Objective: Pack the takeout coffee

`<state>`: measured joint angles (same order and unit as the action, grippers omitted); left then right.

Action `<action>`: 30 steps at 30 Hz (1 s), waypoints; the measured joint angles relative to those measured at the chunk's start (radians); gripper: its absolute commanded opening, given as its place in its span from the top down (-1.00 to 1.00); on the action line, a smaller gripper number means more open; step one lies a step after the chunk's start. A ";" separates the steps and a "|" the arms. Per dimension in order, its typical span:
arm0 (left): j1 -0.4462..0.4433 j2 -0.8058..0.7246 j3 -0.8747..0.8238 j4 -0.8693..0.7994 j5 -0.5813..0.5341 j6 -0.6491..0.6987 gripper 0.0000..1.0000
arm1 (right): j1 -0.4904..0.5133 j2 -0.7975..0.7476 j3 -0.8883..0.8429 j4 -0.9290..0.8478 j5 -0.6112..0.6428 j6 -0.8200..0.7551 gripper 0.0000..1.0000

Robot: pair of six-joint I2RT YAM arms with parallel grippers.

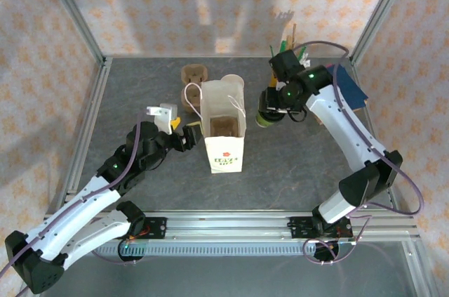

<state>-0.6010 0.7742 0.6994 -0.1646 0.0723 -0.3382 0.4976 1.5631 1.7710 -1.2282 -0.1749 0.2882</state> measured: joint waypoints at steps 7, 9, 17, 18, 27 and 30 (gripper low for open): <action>-0.001 -0.026 0.046 -0.102 -0.020 -0.035 -0.41 | 0.067 -0.001 0.193 -0.040 0.032 0.023 0.19; -0.002 -0.061 0.053 -0.103 -0.022 -0.055 -0.39 | 0.073 -0.001 0.229 -0.047 0.047 0.032 0.21; -0.041 -0.124 0.022 -0.142 -0.056 -0.103 -0.34 | 0.126 0.005 0.388 -0.063 0.067 0.053 0.21; -0.047 -0.116 0.013 -0.151 -0.063 -0.108 -0.34 | 0.140 0.008 0.410 -0.064 0.067 0.055 0.21; -0.095 -0.070 -0.074 -0.172 -0.085 -0.139 -0.33 | 0.299 0.034 0.487 -0.067 0.069 0.080 0.22; -0.117 -0.052 -0.083 -0.168 -0.085 -0.145 -0.33 | 0.343 0.039 0.486 -0.067 0.079 0.095 0.22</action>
<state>-0.7177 0.7223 0.6167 -0.3325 -0.0128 -0.4835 0.8410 1.6024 2.2570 -1.2949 -0.0956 0.3828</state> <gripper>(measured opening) 0.664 0.605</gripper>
